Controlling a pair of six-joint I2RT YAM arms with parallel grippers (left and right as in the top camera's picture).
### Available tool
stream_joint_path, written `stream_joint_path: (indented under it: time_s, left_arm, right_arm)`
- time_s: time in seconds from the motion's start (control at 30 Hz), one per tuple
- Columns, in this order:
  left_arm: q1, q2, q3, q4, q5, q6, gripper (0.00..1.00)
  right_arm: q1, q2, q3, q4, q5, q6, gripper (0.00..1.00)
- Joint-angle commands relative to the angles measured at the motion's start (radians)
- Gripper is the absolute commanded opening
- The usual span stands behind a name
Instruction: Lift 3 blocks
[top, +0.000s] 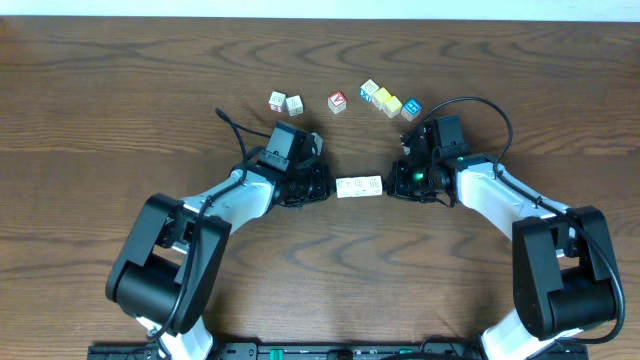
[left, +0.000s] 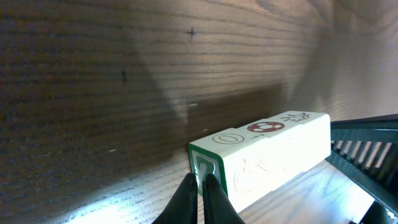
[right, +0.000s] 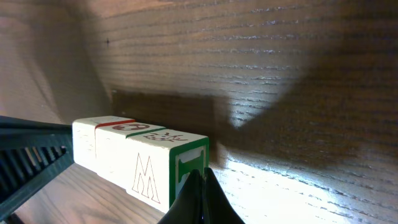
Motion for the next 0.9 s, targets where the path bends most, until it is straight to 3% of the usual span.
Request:
stream_joint_path:
  time_s: [0.0, 0.87]
  left_arm:
    - [-0.017, -0.056, -0.002, 0.004, 0.044, 0.013, 0.07]
    - [-0.017, -0.076, -0.002, -0.035, -0.016, -0.018, 0.07]
  right_arm:
    - [0.020, 0.005, 0.021, 0.001, -0.035, 0.008, 0.01]
    - [0.033, -0.034, 0.026, -0.010, -0.032, 0.008, 0.01]
